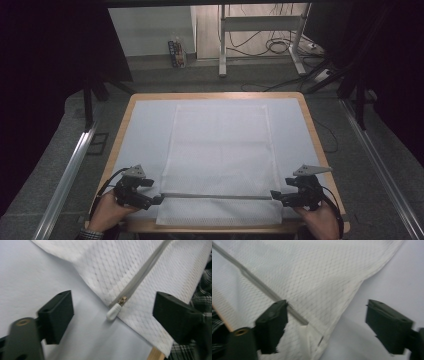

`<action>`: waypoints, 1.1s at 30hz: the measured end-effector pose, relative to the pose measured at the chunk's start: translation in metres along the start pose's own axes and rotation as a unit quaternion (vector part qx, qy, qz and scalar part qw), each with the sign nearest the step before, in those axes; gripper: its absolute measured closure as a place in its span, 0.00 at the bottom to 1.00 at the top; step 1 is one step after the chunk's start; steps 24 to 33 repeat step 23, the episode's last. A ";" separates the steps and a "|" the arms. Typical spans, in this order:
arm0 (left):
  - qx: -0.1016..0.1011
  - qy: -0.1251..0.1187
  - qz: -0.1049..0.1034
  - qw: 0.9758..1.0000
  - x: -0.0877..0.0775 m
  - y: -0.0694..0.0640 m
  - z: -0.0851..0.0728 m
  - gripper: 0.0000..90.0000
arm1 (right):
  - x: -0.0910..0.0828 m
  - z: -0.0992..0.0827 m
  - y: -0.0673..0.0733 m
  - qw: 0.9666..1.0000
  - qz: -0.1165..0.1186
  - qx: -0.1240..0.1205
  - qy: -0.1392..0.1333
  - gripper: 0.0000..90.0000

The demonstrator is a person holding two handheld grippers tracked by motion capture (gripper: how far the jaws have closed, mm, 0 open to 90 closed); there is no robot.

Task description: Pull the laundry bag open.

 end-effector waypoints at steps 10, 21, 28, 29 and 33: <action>0.011 -0.044 0.132 0.990 -0.009 -0.013 -0.025 0.01 | 0.003 -0.007 -0.006 0.996 -0.059 -0.063 0.000 0.05; -0.016 -0.056 0.168 0.984 -0.011 -0.012 -0.030 0.01 | 0.008 -0.011 -0.011 0.998 -0.040 -0.050 0.007 0.03; -0.016 -0.055 0.168 0.984 -0.011 -0.012 -0.030 0.01 | 0.008 -0.011 -0.011 0.998 -0.039 -0.050 0.008 0.03; -0.016 -0.055 0.168 0.984 -0.011 -0.012 -0.030 0.01 | 0.008 -0.011 -0.011 0.998 -0.039 -0.050 0.008 0.03; -0.016 -0.055 0.168 0.984 -0.011 -0.012 -0.030 0.01 | 0.008 -0.011 -0.011 0.998 -0.039 -0.050 0.008 0.03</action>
Point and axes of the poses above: each handheld gripper's, and its own axes: x roughly forward along the jaws, z roughly out of its top, y roughly to its left, the point moved 1 cm from there along x, roughly forward along the jaws, and after that the axes turned 5 degrees about -x, right-handed, at the moved point
